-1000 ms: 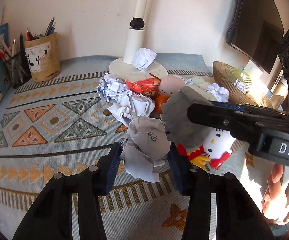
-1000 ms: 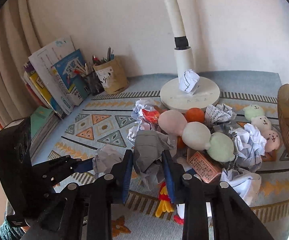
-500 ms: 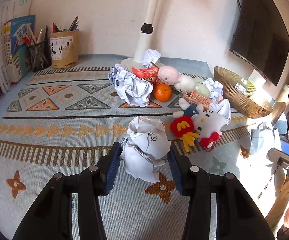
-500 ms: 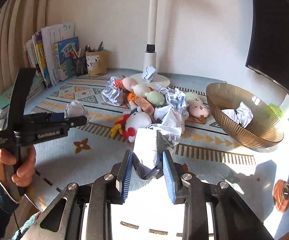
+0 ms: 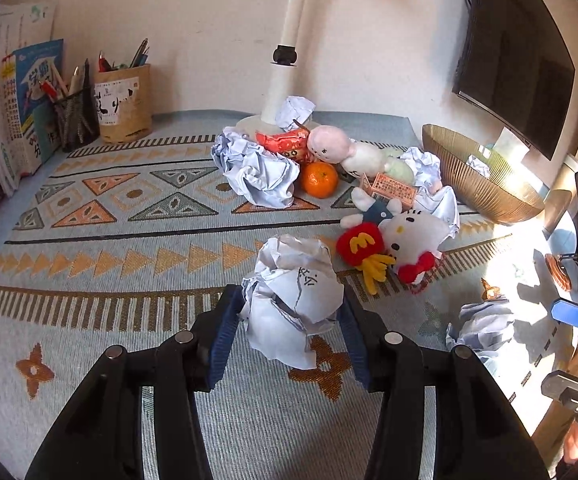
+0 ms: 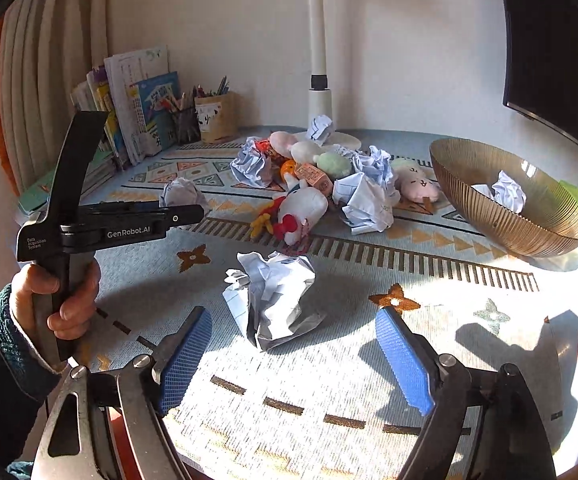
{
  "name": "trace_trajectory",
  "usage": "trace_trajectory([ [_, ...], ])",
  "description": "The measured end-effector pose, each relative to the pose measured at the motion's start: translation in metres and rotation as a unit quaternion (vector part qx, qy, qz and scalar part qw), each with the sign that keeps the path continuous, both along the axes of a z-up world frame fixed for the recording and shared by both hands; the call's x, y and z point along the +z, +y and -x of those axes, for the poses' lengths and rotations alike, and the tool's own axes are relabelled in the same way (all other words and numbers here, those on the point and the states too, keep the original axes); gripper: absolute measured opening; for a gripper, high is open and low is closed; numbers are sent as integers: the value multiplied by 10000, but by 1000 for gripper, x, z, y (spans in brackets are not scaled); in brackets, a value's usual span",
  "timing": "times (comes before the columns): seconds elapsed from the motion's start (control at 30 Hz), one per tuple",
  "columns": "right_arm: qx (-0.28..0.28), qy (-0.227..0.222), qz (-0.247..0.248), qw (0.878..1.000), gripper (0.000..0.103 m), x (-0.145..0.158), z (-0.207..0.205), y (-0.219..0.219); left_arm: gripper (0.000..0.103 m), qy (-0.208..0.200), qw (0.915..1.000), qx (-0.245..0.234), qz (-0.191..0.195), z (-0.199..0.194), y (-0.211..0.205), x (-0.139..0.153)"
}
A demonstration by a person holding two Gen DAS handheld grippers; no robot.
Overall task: Organize objects
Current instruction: 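Carry both paper balls over the gold bowl and open both grippers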
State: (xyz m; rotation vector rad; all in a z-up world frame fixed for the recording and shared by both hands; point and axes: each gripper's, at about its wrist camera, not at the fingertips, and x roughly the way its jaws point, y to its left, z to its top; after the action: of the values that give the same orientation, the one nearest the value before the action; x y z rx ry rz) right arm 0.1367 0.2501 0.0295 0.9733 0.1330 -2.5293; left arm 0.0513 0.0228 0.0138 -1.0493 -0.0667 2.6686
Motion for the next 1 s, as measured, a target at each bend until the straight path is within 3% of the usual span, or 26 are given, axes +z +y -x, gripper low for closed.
trace_trajectory([
  [0.07, -41, -27, -95, 9999, 95, -6, 5, -9, 47, -4, 10000, 35, -41, 0, -2, 0],
  [0.2, -214, -297, -178, 9992, 95, -23, 21, -19, 47, -19, 9999, 64, -96, 0, -5, 0],
  [0.33, -272, -786, 358, 9959, 95, -36, 40, -13, 47, -45, 10000, 13, -75, 1, -3, 0],
  [0.37, -262, -871, 517, 9945, 89, -37, 42, -11, 47, -46, 10000, 9, -70, 1, -2, -1],
  [0.4, -271, -954, 614, 9932, 78, -39, 45, -10, 47, -47, 10000, 10, -66, 1, -2, -1],
  [0.47, -335, -976, 596, 9929, 69, -40, 48, -11, 47, -53, 10000, -6, -76, 1, -2, -1],
  [0.57, -357, -823, 634, 9939, 55, -31, 42, -8, 47, -55, 10000, -8, -35, 1, -1, -1],
  [0.77, -597, -309, 708, 9952, 55, 17, 29, 24, 46, -110, 9996, -255, 30, 0, 15, 8],
  [0.9, -1235, 417, 690, 9891, 55, 73, 26, 72, 46, 244, 9980, -583, -58, 2, 45, 52],
  [1.0, -2061, 882, 779, 9714, 55, 109, 32, 118, 46, 540, 9950, -836, -126, 16, 77, 93],
])
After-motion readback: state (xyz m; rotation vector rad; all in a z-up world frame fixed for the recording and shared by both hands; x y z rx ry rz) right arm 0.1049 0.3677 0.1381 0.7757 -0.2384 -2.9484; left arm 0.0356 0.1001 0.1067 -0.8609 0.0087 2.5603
